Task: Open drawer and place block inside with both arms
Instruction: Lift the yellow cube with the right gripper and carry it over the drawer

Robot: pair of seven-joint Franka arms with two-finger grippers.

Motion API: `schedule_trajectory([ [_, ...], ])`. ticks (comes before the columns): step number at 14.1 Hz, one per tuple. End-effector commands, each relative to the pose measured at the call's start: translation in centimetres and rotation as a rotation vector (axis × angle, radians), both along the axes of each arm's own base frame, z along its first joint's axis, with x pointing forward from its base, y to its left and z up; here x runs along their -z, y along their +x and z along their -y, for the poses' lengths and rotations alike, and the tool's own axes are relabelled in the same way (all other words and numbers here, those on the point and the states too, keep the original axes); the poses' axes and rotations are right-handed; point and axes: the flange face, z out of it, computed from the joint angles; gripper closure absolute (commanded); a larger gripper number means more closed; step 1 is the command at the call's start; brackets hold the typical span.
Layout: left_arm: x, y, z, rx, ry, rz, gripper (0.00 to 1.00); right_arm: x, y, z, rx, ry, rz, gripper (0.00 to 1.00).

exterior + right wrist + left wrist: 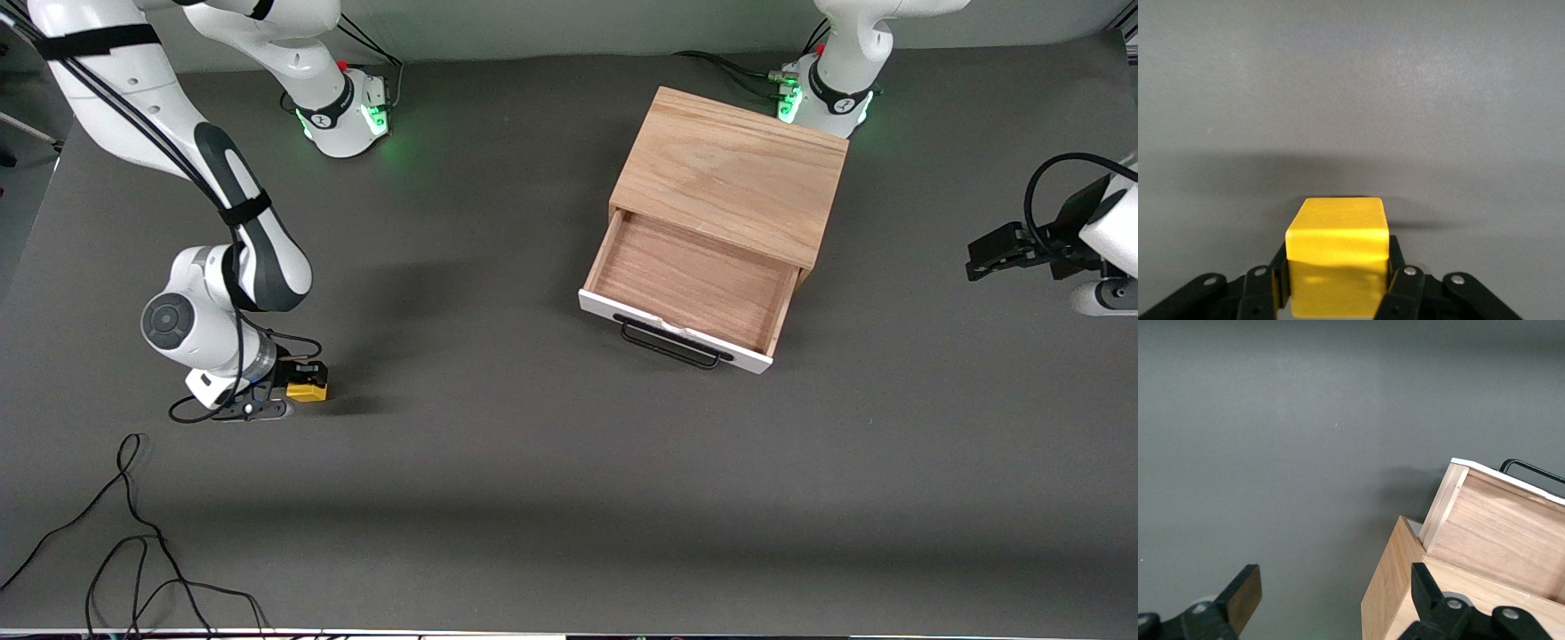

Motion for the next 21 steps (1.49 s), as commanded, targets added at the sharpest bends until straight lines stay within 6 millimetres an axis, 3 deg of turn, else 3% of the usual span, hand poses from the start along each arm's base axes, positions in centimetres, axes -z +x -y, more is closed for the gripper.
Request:
schedule_trajectory([
  [1, -0.2, -2.2, -0.2, 0.019, 0.013, 0.040, 0.00, -6.6, 0.9, -0.6, -0.006, 0.016, -0.015, 0.94],
  [3, -0.2, -2.6, -0.3, 0.025, 0.014, 0.043, 0.00, -11.8, 2.3, -1.1, -0.009, 0.021, -0.045, 0.95],
  [6, -0.3, -2.7, -0.3, 0.025, 0.013, 0.040, 0.00, -21.0, 4.4, -4.0, 0.016, 0.065, -0.089, 0.95],
  [8, -0.6, -2.6, -0.2, 0.019, 0.011, 0.044, 0.00, -25.6, 4.8, -6.9, 0.045, 0.075, -0.088, 0.95],
  [11, -0.5, -2.3, 0.5, 0.037, 0.011, 0.043, 0.00, -30.5, 3.7, -13.2, 0.103, 0.099, -0.078, 0.95],
  [12, -0.5, -2.2, -0.1, 0.028, 0.009, 0.043, 0.00, -31.8, 3.2, -15.3, 0.137, 0.105, -0.075, 0.96],
  [14, -0.6, -2.2, -0.6, 0.027, 0.009, 0.044, 0.00, -33.5, 1.9, -20.7, 0.195, 0.134, -0.068, 0.96],
  [16, -0.7, -2.2, -0.7, 0.023, 0.007, 0.044, 0.00, -33.1, 0.4, -26.8, 0.250, 0.135, -0.080, 0.96],
  [21, -0.7, -2.2, -0.6, 0.025, 0.007, 0.046, 0.00, -29.1, -2.4, -42.2, 0.358, 0.128, -0.052, 0.96],
])
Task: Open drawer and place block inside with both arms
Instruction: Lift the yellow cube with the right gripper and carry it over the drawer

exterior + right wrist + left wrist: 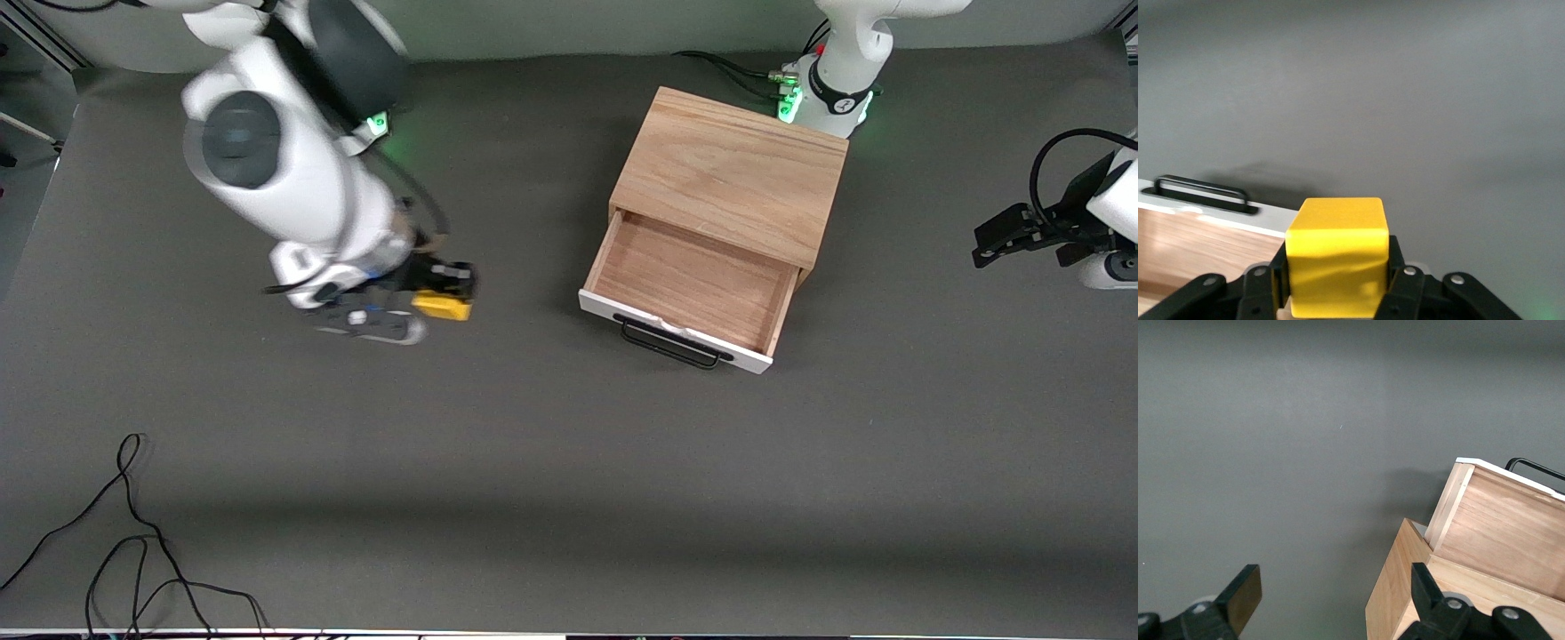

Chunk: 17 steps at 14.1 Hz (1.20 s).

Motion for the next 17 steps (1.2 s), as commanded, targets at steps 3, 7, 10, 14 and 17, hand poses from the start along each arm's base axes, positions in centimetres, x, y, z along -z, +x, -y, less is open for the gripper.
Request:
schedule_trajectory([
  [3, -0.5, -0.4, 0.3, 0.025, 0.010, 0.015, 0.00, 4.3, -3.9, -13.5, 0.137, 0.022, 0.070, 0.95],
  [7, -0.4, -0.5, 0.3, 0.025, 0.010, 0.009, 0.00, 11.4, -8.6, -21.0, 0.103, -0.008, 0.109, 0.95],
  [10, -0.3, -0.5, 0.5, 0.030, 0.012, 0.002, 0.00, 15.1, -11.0, -23.5, 0.074, -0.046, 0.111, 0.95],
  [14, -0.2, -0.7, 0.6, 0.032, 0.014, -0.005, 0.00, 19.1, -11.9, -25.1, 0.053, -0.033, 0.103, 0.85],
  [17, -0.1, -0.7, 0.7, 0.038, 0.015, -0.008, 0.00, 20.0, -12.0, -25.2, 0.055, -0.034, 0.096, 0.65],
])
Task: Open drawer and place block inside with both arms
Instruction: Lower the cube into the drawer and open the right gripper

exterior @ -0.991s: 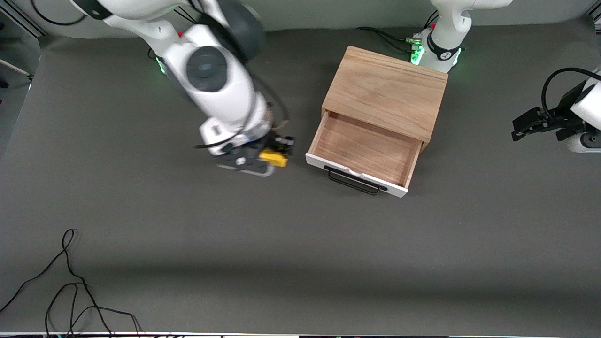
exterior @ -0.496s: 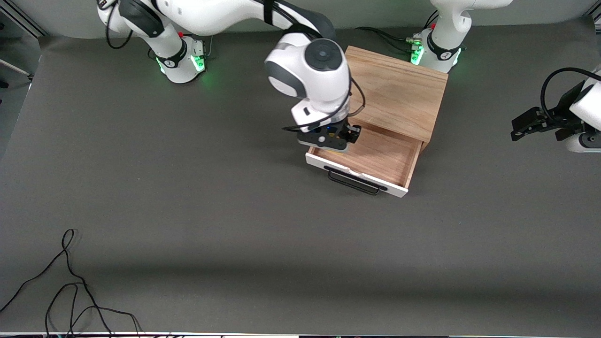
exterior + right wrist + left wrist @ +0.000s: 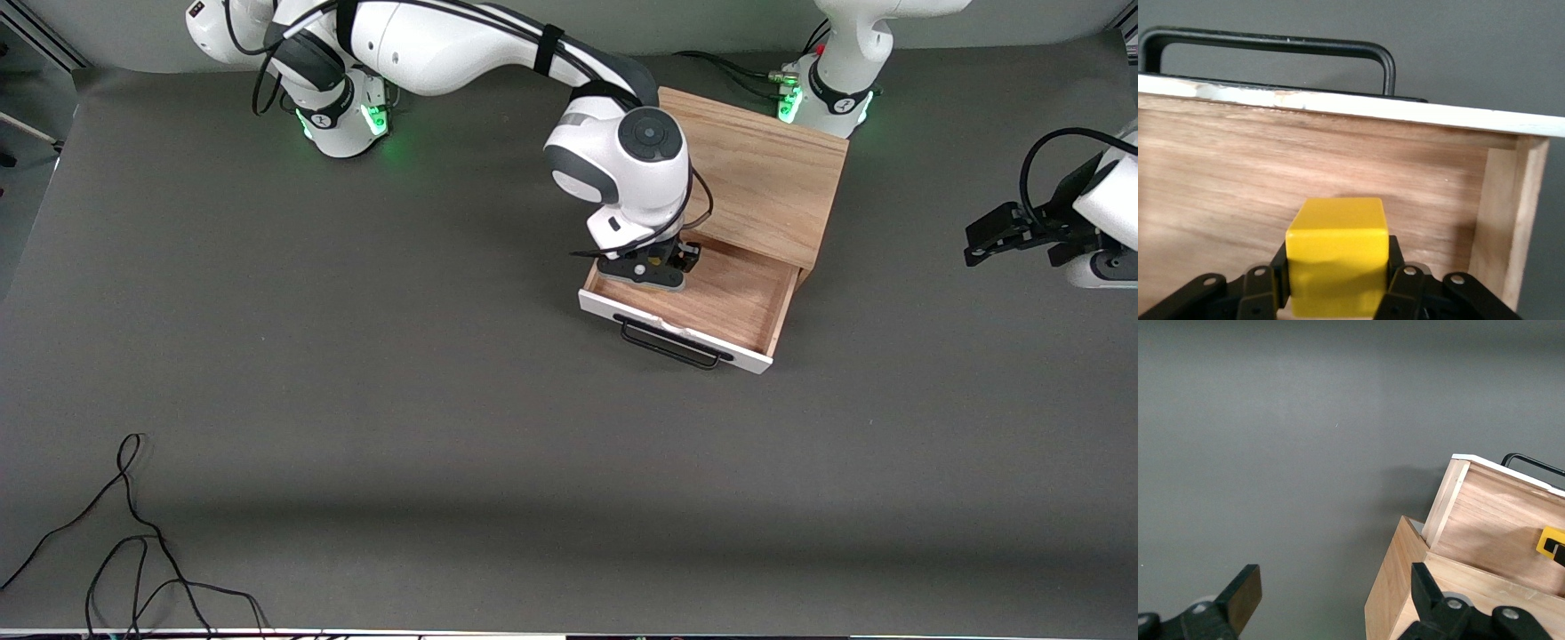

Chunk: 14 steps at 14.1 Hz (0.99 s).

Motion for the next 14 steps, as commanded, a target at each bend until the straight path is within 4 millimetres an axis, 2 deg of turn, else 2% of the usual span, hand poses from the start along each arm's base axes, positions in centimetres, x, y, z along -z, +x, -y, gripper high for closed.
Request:
schedule_trajectory([
  [1, -0.2, -0.6, -0.1, 0.031, 0.017, -0.006, 0.00, 0.2, 0.3, -0.6, 0.031, 0.007, 0.026, 0.65],
  [2, -0.2, -0.7, -0.5, 0.065, 0.019, -0.006, 0.00, 0.3, 0.4, -0.8, 0.052, 0.019, 0.028, 0.62],
  [3, -0.3, -0.7, -0.9, 0.065, 0.019, -0.006, 0.00, 0.2, 0.5, -0.8, 0.072, 0.026, 0.028, 0.18],
  [4, -0.3, -0.7, -1.0, 0.063, 0.017, -0.006, 0.00, 0.2, 0.4, -0.8, 0.078, 0.027, 0.027, 0.00],
  [7, -0.4, -0.8, -1.0, 0.053, 0.019, -0.005, 0.00, 0.1, 0.4, -0.8, 0.126, 0.028, 0.025, 0.00],
  [10, -0.4, -0.8, -0.7, 0.047, 0.019, -0.003, 0.00, -1.2, 0.5, -0.8, 0.147, 0.037, 0.034, 0.00],
  [11, -0.4, -0.8, -0.7, 0.044, 0.019, -0.003, 0.00, -2.0, 1.0, -0.4, 0.152, 0.039, 0.039, 0.00],
  [13, -0.3, -0.7, -0.6, 0.045, 0.019, -0.006, 0.00, -5.6, 1.4, 0.8, 0.150, 0.025, 0.055, 0.00],
  [14, -0.3, -0.8, -0.7, 0.044, 0.019, -0.007, 0.00, -7.8, 2.6, 2.4, 0.171, 0.019, 0.055, 0.00],
])
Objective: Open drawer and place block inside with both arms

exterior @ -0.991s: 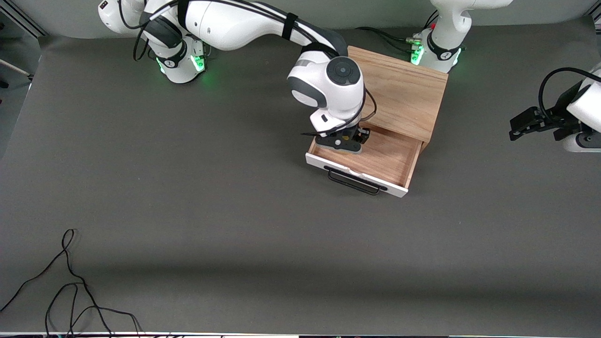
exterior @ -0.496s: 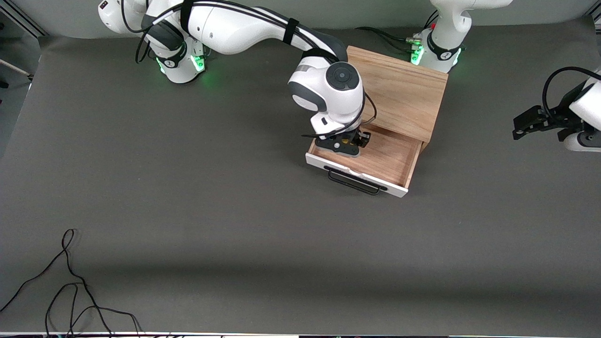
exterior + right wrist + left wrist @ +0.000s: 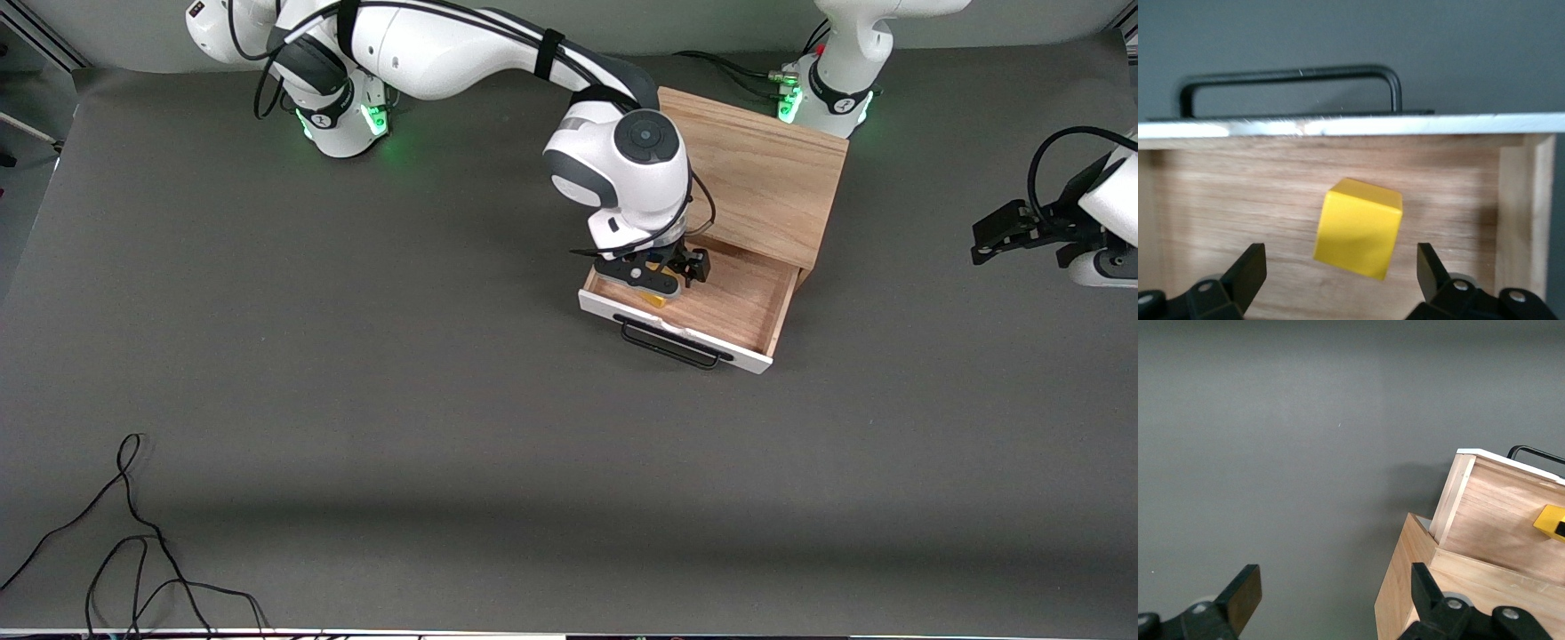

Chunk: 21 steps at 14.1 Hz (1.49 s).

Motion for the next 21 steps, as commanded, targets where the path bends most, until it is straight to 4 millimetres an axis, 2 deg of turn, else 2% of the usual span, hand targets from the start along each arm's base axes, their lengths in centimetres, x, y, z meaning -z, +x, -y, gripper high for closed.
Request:
schedule_trajectory([
  [1, -0.3, -0.8, 0.0, 0.004, 0.013, -0.010, 0.00, -7.2, 2.5, 4.1, 0.040, -0.026, 0.034, 0.00],
  [5, -0.1, -1.1, 0.1, 0.006, 0.016, -0.034, 0.00, -14.3, 6.5, 12.2, -0.010, -0.021, -0.022, 0.00],
  [7, -0.1, -1.1, 0.1, 0.006, 0.016, -0.034, 0.00, -16.4, 7.9, 17.4, -0.068, -0.040, -0.037, 0.00],
  [10, -0.1, -1.1, 0.0, 0.006, 0.025, -0.036, 0.00, -18.2, 8.9, 25.5, -0.175, -0.092, -0.017, 0.00],
  [13, 0.0, -1.0, -0.1, 0.004, 0.026, -0.035, 0.00, -20.1, 10.3, 35.8, -0.254, -0.085, -0.019, 0.00],
  [15, 0.2, -0.9, -0.1, 0.004, 0.027, -0.037, 0.00, -21.0, 10.6, 43.0, -0.263, -0.037, -0.012, 0.00],
  [18, 0.2, -0.9, 0.0, 0.006, 0.027, -0.037, 0.00, -22.1, 9.9, 50.4, -0.278, -0.051, 0.005, 0.00],
  [20, 0.2, -0.9, -0.1, 0.006, 0.028, -0.035, 0.00, -22.5, 9.6, 53.9, -0.262, -0.065, 0.011, 0.00],
  [21, 0.3, -0.8, -0.1, 0.006, 0.028, -0.035, 0.00, -22.7, 9.8, 56.4, -0.252, -0.069, 0.010, 0.00],
])
